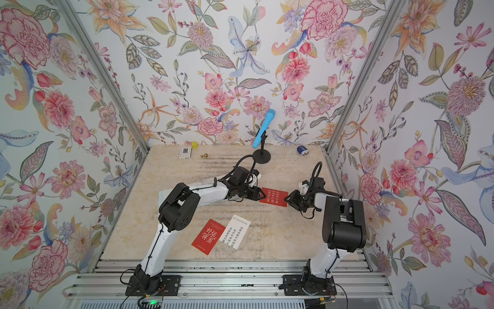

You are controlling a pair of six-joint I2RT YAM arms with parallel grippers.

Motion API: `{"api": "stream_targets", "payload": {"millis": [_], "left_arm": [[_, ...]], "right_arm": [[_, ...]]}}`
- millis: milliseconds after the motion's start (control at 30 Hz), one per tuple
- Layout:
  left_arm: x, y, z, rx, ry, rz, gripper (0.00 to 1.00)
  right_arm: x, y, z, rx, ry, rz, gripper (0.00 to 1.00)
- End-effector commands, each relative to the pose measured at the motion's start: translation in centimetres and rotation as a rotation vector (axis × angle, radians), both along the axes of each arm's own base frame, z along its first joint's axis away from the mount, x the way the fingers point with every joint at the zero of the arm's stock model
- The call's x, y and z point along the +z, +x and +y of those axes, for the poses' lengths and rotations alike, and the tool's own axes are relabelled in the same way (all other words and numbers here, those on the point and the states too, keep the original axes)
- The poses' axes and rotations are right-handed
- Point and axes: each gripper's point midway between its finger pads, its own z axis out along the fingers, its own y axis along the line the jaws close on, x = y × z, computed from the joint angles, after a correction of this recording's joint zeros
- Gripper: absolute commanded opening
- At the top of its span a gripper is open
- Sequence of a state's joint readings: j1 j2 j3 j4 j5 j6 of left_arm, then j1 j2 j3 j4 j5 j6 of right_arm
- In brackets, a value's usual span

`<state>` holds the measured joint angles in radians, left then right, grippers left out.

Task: Place the photos into the photo albums
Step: Pick up the photo at the center of the board.

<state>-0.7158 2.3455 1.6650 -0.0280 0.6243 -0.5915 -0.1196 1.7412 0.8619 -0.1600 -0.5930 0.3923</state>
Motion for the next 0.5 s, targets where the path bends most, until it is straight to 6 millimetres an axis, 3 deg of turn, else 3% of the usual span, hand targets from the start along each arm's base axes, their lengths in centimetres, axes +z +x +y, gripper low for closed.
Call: {"api": "stream_targets", "payload": {"millis": [0,200,467], "left_arm": [[-2.0,-0.9,0.1,-0.008,0.03,0.038,0.5],[-2.1,-0.9,0.1,-0.007,0.028,0.04,0.5],[-2.5,-0.9,0.0,-0.008,0.029,0.048,0.5]], "right_arm": [[-0.9,-0.2,-0.2,0.025,-0.067,0.025,0.39],[-2.0,0.1,1.0,0.059,-0.024,0.055,0.39],[0.4,0.9,2.3,0.066,0.076,-0.005,0.39]]}}
